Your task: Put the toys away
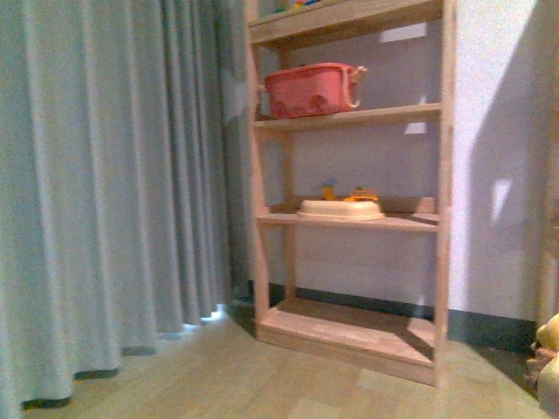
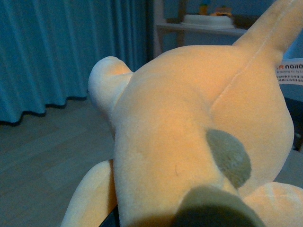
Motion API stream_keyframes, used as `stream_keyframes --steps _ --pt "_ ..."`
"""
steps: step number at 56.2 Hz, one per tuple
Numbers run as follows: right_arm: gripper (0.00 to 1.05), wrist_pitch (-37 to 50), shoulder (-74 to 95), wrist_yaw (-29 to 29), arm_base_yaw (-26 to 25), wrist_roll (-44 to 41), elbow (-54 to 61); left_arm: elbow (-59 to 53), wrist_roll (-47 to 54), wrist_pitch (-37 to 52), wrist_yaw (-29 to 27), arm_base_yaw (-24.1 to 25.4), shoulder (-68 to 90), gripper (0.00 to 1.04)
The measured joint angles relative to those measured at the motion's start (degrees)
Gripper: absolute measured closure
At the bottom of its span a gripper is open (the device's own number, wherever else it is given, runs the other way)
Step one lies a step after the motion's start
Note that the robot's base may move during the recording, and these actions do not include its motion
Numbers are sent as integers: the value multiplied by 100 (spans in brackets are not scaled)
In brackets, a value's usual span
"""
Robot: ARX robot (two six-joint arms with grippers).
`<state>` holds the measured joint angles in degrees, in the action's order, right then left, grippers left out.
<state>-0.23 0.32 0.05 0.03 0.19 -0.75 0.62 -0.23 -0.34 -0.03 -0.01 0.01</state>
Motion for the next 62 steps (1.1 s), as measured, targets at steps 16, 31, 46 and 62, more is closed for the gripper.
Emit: stream_keyframes --steps 16,31,46,62 --pt "88 0 0 2 0 0 0 0 0 2 4 0 -2 6" --pt "88 0 0 17 -4 -2 0 0 0 0 20 -2 0 6" --pt "88 0 0 -28 -2 -2 0 0 0 2 0 -4 0 6" --pt "88 0 0 -7 -4 0 0 0 0 2 0 -4 -2 6"
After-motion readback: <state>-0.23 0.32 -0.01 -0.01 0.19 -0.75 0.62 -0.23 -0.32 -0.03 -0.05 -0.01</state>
